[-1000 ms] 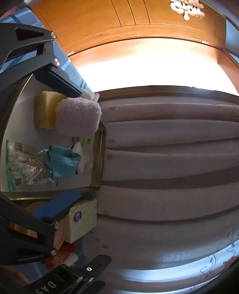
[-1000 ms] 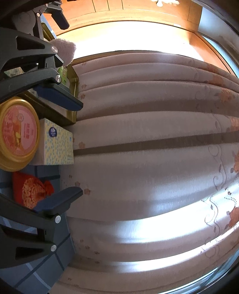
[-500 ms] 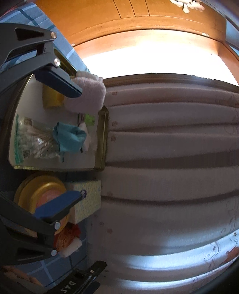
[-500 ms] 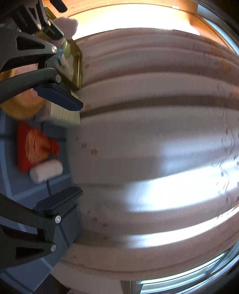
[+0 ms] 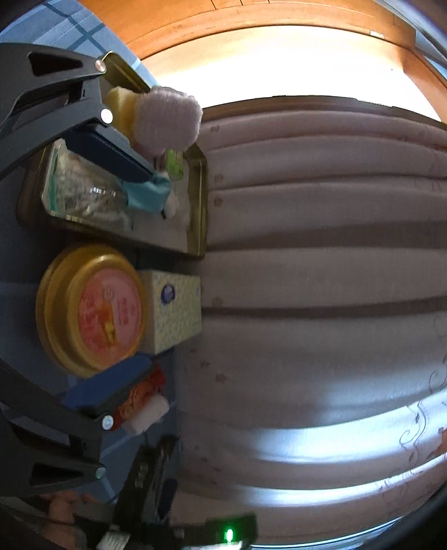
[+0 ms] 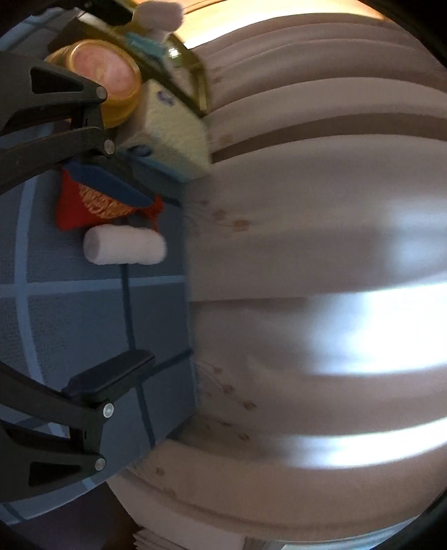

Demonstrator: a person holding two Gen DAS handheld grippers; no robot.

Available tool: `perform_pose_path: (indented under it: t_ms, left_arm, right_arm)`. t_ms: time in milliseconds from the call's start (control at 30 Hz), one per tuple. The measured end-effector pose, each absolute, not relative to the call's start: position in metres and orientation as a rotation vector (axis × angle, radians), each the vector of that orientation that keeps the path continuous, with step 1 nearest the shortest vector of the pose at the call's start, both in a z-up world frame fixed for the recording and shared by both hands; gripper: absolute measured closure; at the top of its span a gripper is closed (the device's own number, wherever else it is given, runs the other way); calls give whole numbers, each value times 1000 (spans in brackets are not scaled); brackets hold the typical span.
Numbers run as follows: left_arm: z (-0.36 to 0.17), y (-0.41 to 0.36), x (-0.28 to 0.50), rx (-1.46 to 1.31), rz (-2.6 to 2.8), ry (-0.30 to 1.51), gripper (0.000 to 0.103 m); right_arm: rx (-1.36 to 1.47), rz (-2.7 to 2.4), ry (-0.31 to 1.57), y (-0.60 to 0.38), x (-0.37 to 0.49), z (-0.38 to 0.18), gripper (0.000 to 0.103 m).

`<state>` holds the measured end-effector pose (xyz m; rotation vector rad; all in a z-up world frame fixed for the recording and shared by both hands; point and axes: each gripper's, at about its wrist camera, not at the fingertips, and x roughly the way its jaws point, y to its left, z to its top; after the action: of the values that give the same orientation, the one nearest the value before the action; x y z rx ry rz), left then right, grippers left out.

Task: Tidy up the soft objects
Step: 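Grasp the white rolled cloth with the right tool, then grasp the red drawstring pouch with the left tool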

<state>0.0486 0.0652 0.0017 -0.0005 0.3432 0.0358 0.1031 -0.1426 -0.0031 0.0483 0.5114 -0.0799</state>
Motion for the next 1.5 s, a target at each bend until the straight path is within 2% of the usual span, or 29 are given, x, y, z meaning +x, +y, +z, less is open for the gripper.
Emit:
perform_pose_path:
  t_ms: [167, 200, 267, 300, 500, 533, 567, 600, 700, 833, 1033, 1133, 1267, 1500]
  left_arm:
    - [1, 54, 51, 7, 16, 364, 1]
    - [0, 53, 52, 8, 16, 367, 1]
    - [0, 51, 53, 12, 16, 375, 1]
    - [1, 51, 52, 14, 16, 377, 1]
    - [-1, 45, 55, 32, 28, 401, 1]
    - [-1, 43, 56, 38, 30, 405, 1]
    - [-2, 40, 57, 46, 33, 408, 1]
    - [-2, 38, 57, 51, 35, 407, 1]
    - [-1, 30, 54, 81, 25, 395, 1]
    - [0, 15, 57, 106, 11, 387, 1]
    - [10, -37, 75, 216, -24, 395, 1]
    - [6, -67, 99, 284, -31, 448, 7]
    - [-12, -92, 144, 264, -37, 621, 19]
    - [-41, -109, 185, 229, 25, 797, 21]
  right_arm:
    - [53, -3, 632, -142, 134, -17, 19]
    - [49, 0, 656, -141, 140, -20, 22]
    - [40, 18, 705, -140, 154, -25, 38]
    - [33, 14, 733, -140, 163, -29, 42]
    - [57, 118, 849, -135, 185, -43, 50]
    - [30, 120, 855, -131, 186, -44, 54]
    - [6, 125, 856, -127, 185, -44, 65]
    - [6, 139, 855, -127, 184, -44, 70]
    - [99, 173, 822, -142, 178, -40, 70]
    - [178, 120, 687, -181, 149, -24, 70]
    - [322, -13, 547, -238, 126, -5, 70]
    - [380, -33, 542, -250, 125, -5, 70]
    - [358, -64, 497, -250, 117, 3, 70]
    - [322, -53, 463, -251, 115, 10, 70]
